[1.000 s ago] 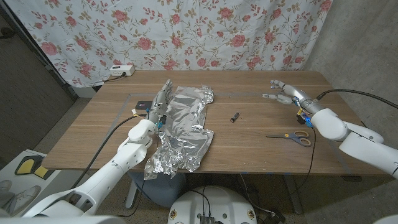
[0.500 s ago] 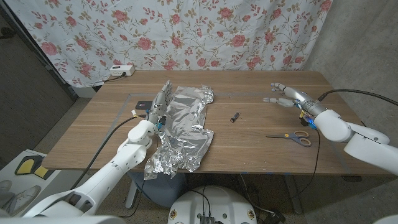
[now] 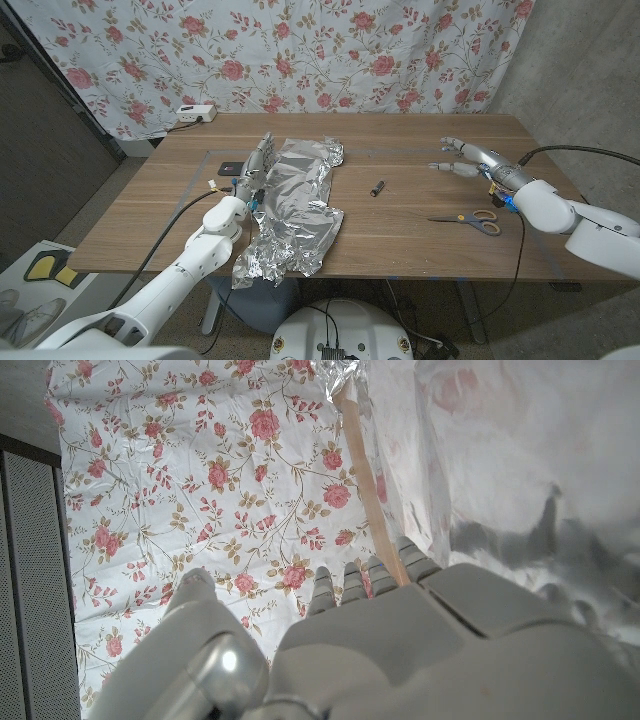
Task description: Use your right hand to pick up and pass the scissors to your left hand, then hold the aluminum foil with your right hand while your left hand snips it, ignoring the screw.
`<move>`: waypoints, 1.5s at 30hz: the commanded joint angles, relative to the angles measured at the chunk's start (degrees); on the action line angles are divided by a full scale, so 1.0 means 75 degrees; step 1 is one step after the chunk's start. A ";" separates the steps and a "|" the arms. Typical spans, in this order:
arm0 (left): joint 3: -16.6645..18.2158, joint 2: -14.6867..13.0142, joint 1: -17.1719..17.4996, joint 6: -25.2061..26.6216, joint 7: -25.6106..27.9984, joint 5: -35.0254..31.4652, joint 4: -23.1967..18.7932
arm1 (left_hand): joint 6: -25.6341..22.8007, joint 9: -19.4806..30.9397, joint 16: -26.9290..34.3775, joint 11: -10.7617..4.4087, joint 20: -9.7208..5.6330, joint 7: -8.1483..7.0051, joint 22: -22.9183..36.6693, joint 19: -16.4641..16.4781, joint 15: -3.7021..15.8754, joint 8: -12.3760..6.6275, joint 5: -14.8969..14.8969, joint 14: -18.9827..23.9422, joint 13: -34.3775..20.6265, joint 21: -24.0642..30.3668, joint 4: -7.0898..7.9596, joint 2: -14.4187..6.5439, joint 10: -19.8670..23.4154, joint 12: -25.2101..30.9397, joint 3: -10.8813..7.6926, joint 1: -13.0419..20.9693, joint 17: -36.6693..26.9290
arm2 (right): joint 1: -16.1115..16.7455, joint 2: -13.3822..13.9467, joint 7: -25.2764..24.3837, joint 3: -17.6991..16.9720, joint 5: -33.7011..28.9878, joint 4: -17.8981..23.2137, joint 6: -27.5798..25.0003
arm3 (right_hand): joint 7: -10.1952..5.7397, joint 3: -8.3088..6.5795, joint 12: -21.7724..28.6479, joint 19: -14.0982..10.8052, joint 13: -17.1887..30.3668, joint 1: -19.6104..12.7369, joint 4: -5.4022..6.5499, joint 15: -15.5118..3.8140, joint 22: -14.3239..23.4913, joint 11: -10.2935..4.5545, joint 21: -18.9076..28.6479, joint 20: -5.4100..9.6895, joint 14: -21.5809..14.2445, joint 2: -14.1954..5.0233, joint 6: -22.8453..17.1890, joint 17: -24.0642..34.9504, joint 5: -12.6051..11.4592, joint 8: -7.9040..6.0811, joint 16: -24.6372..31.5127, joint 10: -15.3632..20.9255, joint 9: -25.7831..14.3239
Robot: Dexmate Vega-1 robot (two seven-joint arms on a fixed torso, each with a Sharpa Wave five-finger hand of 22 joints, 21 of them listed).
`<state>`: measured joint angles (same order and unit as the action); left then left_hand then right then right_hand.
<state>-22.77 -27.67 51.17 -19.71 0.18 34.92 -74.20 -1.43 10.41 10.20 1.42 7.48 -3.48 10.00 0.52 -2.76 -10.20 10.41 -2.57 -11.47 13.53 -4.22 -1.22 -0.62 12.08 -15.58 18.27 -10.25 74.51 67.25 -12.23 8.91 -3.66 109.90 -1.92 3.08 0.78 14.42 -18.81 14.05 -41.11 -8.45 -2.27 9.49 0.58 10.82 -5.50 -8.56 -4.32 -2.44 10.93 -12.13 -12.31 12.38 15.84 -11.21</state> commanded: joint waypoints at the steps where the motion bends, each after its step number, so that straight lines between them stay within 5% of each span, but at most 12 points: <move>1: 0.0016 -0.0057 0.0137 -0.0041 0.0235 -0.0155 -0.0132 | -0.0138 0.0015 0.0084 0.0005 0.0000 -0.0025 0.0015 -0.0013 0.0025 -0.0104 0.0029 0.0008 -0.0007 -0.0025 -0.0062 -0.0058 0.0071 0.0050 -0.0022 0.0010 -0.0013 | 0.0777 0.0333 0.0138 -0.0652 -0.0024 0.0379 -0.0360 | -0.0022 -0.0020 0.0024 -0.0046 0.0038 -0.0082 -0.0023 -0.0402 0.0010 0.0018 0.0025 -0.0005 -0.0057 0.0033 0.0030 0.0027 -0.0011 0.0018 0.0058 0.0086 -0.0005; 18: 0.0055 -0.0050 0.0230 -0.0069 0.0356 -0.0161 -0.0290 | -0.0385 0.0015 0.0126 -0.0048 -0.0090 -0.0017 0.0015 0.0144 0.0106 -0.0164 0.0031 0.0226 -0.0004 -0.0060 -0.0127 -0.0122 0.0337 0.0142 -0.0058 0.0050 -0.0007 | 0.1379 0.0377 0.0475 -0.1130 -0.0657 0.0630 -0.0634 | -0.0063 -0.0057 0.0063 -0.0085 0.0062 -0.0151 -0.0021 -0.0484 0.0013 -0.0030 0.0018 0.0043 -0.0170 0.0047 -0.0072 0.0033 -0.0029 -0.0010 0.0079 0.0214 -0.0009; 25: 0.0094 -0.0085 0.0280 -0.0045 0.0413 -0.0151 -0.0372 | -0.0382 0.0015 0.0119 -0.0035 -0.0102 -0.0018 0.0015 0.0153 0.0093 -0.0155 0.0029 0.0227 -0.0004 -0.0072 -0.0137 -0.0129 0.0346 0.0141 -0.0062 0.0053 -0.0006 | 0.1729 0.0208 0.0507 -0.1452 -0.0859 0.0688 -0.0671 | -0.0062 -0.0096 0.0070 -0.0248 0.0078 -0.0224 -0.0030 -0.0510 0.0013 -0.0032 0.0059 -0.0233 -0.0215 0.0042 -0.0107 0.0033 -0.0040 -0.0012 0.0077 0.0251 -0.0011; 34: 0.0141 -0.0121 0.0363 -0.0054 0.0402 -0.0089 -0.0460 | -0.0401 0.0015 0.0111 -0.0037 -0.0102 0.0000 0.0016 0.0161 0.0086 -0.0152 0.0026 0.0228 -0.0003 -0.0092 -0.0144 -0.0128 0.0370 0.0145 -0.0056 0.0040 -0.0008 | 0.1911 0.0039 0.0588 -0.1536 -0.1300 0.0661 -0.0601 | -0.0094 -0.0095 0.0119 -0.0231 0.0103 -0.0221 0.0001 -0.0556 0.0013 -0.0086 0.0020 0.0071 -0.0285 0.0087 -0.0156 0.0042 -0.0038 -0.0013 0.0080 0.0388 -0.0014; 45: 0.0187 -0.0247 0.0500 0.0048 0.0472 -0.0089 -0.0673 | -0.0435 0.0015 0.0103 -0.0001 -0.0107 0.0004 0.0018 0.0162 0.0081 -0.0150 0.0025 0.0221 -0.0004 -0.0118 -0.0123 -0.0106 0.0401 0.0149 -0.0019 -0.0035 -0.0015 | 0.2293 -0.0197 0.0892 -0.1946 -0.1594 0.0735 -0.0607 | -0.0107 -0.0104 0.0129 -0.0272 0.0117 -0.0225 0.0014 -0.0577 0.0012 -0.0101 0.0022 0.0005 -0.0321 0.0095 -0.0175 0.0046 -0.0043 -0.0009 0.0081 0.0414 -0.0015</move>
<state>-21.68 -29.04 54.13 -19.77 3.50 33.93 -78.21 -4.11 10.41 11.09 1.23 6.44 -3.26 10.00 1.55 -1.74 -11.24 10.41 -1.12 -11.47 12.66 -5.23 -1.68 1.85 12.97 -15.80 18.25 -10.28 89.46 67.47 -7.29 -3.46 -13.09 115.08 -6.48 2.06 0.22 15.05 -20.53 14.83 -42.39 -8.37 -2.02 9.47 -0.14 11.03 -5.21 -10.36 -4.10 -3.29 11.06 -12.13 -12.31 12.83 18.39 -11.21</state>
